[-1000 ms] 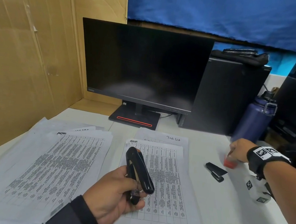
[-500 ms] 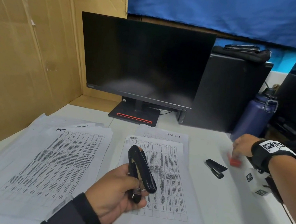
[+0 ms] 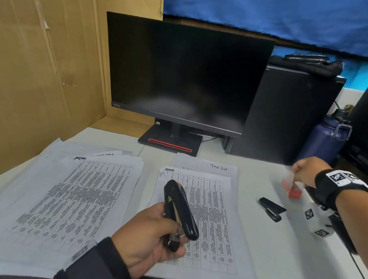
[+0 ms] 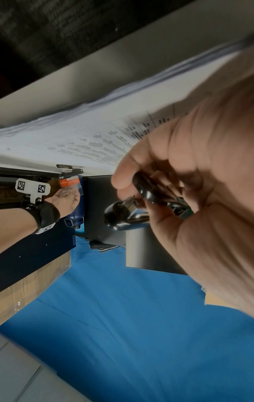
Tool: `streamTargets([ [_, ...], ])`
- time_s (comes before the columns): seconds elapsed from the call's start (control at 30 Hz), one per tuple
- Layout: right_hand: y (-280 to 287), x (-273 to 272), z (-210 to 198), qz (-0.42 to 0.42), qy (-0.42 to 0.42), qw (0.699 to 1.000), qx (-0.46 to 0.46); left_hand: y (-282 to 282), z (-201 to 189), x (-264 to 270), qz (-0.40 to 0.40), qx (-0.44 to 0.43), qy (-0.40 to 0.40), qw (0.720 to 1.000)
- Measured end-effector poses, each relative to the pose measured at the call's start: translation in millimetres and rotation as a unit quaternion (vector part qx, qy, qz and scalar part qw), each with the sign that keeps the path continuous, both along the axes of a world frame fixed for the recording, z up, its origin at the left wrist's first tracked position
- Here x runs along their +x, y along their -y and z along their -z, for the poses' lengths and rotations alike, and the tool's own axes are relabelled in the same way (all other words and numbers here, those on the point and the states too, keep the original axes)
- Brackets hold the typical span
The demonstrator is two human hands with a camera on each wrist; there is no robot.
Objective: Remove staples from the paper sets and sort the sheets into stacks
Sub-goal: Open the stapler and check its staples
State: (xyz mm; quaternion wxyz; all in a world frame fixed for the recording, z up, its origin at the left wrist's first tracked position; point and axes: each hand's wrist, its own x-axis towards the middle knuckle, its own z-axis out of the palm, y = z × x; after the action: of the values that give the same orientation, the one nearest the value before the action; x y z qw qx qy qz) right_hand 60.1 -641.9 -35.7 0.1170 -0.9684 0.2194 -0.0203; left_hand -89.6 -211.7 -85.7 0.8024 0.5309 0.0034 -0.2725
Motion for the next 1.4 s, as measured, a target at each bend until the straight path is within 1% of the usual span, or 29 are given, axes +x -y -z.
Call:
streamTargets([
  [0.17,1.4,2.6,10.6,-0.024,0.034,0.999,0.028,-0.2,1.2,0.9,0.004,0.003,0.004,1.000],
  [0.27,0.3,4.5,12.9,-0.036,0.048,0.998,0.005,-0.4,2.0,0.6,0.004,0.008,0.007,1.000],
  [0.37,-3.3,2.3,14.4,-0.011,0.079,0.997,-0.012,-0.4,2.7,0.8,0.010,0.007,0.002,1.000],
  [0.5,-2.6,1.0,13.2,-0.037,0.107,0.992,0.049,-0.9,4.2,1.5,0.012,0.007,0.000,1.000],
  [0.67,-4.5,-1.9,14.2,-0.035,0.121,0.990,0.063,-0.9,5.2,2.4,0.009,0.009,-0.002,1.000],
  [0.8,-0.1,-4.8,10.1,-0.009,0.158,0.985,0.074,-1.5,6.3,2.5,0.010,0.004,-0.008,1.000],
  [1.0,4.4,-2.6,6.6,-0.023,0.155,0.986,0.053,-0.3,6.7,1.7,0.006,-0.005,-0.021,1.000],
  [1.07,6.8,-2.0,9.3,-0.016,0.169,0.983,0.065,0.1,6.1,0.8,0.007,-0.005,-0.022,1.000],
  [1.17,7.9,0.2,11.2,-0.006,0.165,0.985,0.047,0.3,5.6,-0.7,0.016,-0.004,-0.011,1.000],
  [1.27,-4.7,-7.8,-1.6,-0.002,0.159,0.987,0.029,0.0,4.6,-3.1,0.020,-0.004,0.001,1.000],
  [1.33,-20.0,-19.1,-16.2,0.003,0.199,0.979,0.047,-0.5,5.0,-3.6,0.015,-0.005,0.004,1.000],
  [1.37,-32.6,-28.1,-24.3,0.000,0.235,0.969,0.075,-0.5,5.6,-3.6,0.013,-0.004,0.005,1.000],
  [1.4,-48.8,-40.0,-31.4,-0.008,0.266,0.956,0.126,-0.2,5.6,-3.9,0.010,-0.003,0.008,1.000],
])
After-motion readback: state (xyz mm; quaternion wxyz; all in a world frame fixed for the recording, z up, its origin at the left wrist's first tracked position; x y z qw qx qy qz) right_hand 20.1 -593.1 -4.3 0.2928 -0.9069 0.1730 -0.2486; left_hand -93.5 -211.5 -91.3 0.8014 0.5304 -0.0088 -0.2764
